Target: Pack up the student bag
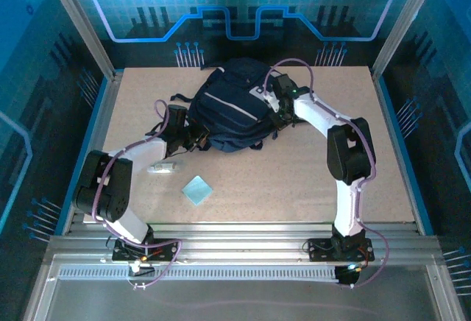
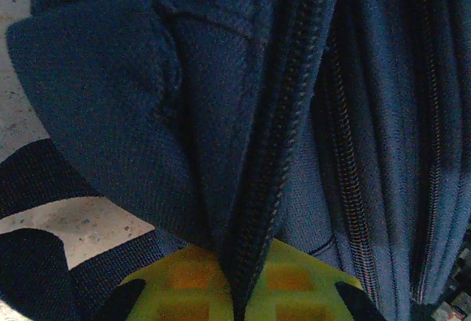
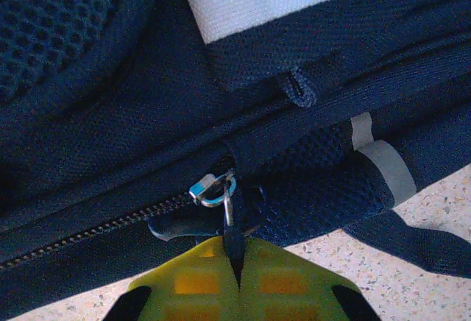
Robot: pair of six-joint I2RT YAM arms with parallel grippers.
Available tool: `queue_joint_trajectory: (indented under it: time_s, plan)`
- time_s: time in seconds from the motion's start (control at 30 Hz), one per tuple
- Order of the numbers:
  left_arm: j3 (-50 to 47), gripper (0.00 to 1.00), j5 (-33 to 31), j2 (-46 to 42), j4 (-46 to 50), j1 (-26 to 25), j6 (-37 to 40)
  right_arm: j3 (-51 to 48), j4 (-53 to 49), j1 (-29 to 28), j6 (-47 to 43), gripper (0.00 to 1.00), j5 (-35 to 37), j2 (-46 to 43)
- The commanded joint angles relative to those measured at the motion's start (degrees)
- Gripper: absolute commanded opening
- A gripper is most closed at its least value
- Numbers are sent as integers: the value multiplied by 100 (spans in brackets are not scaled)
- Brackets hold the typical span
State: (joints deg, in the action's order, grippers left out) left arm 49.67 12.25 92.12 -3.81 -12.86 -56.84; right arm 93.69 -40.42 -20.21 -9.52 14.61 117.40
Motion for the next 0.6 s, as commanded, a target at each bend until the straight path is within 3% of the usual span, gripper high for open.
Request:
queue_joint_trajectory:
  time_s: [0.0, 0.2, 0.27, 0.33, 0.37, 0.43, 0.57]
  plan:
    - [-70, 0, -146, -378, -69, 159, 163, 85, 208, 191, -24, 0, 751, -56]
    - [-22, 0, -87, -331, -142, 96, 103, -300, 307, 112, 393, 3, 319, -489]
    - [46, 0, -69, -317, -140, 57, 96, -380, 149, 106, 559, 21, 151, -658]
    - [101, 0, -67, -326, -137, -16, 104, -569, 96, 97, 734, 49, -6, -956]
    - [130, 0, -74, -326, -144, -52, 94, -682, 121, 96, 802, 56, -120, -1119]
    - [178, 0, -94, -335, -142, -131, 91, -932, 228, 98, 958, 66, -616, -1506]
    - [219, 0, -100, -335, -154, -249, 60, -1277, 700, 78, 1364, 74, -1674, -1912]
